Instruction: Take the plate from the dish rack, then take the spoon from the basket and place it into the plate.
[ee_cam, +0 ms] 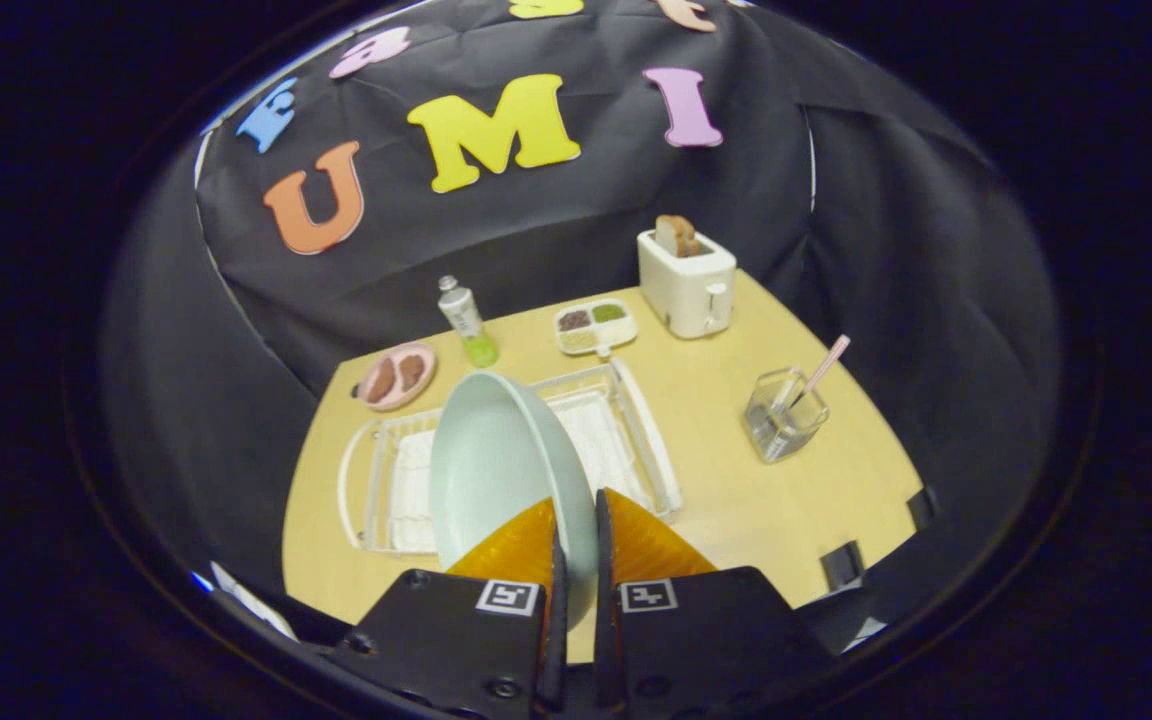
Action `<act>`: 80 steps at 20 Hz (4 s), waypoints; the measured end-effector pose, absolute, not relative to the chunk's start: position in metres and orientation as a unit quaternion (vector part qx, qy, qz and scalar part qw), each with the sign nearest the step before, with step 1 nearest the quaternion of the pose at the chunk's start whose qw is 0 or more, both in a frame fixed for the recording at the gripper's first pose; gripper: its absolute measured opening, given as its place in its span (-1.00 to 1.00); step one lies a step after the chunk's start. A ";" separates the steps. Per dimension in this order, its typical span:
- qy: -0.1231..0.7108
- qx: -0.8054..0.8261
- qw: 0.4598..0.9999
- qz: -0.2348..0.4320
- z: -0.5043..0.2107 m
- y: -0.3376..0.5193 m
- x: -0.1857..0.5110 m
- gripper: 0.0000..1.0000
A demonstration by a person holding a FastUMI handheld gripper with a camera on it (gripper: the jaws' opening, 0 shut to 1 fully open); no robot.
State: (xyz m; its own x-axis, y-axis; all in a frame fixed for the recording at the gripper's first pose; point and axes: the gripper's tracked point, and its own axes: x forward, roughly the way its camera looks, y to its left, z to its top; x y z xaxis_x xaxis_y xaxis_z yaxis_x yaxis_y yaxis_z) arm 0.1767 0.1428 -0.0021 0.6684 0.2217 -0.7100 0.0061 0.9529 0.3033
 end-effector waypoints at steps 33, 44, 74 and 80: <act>0.485 0.180 0.852 0.083 -0.241 0.072 0.142 -0.50; 0.292 0.095 0.950 0.046 -0.160 0.021 0.158 1.00; 0.107 0.060 0.992 -0.013 -0.097 -0.166 0.374 1.00; 0.138 0.103 0.985 0.000 -0.113 -0.161 0.414 0.67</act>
State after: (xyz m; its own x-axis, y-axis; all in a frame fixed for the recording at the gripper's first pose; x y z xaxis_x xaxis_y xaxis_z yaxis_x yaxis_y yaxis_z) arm 0.4142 -0.1608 -0.1130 0.9617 0.0280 -0.2728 0.0291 0.9787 0.2032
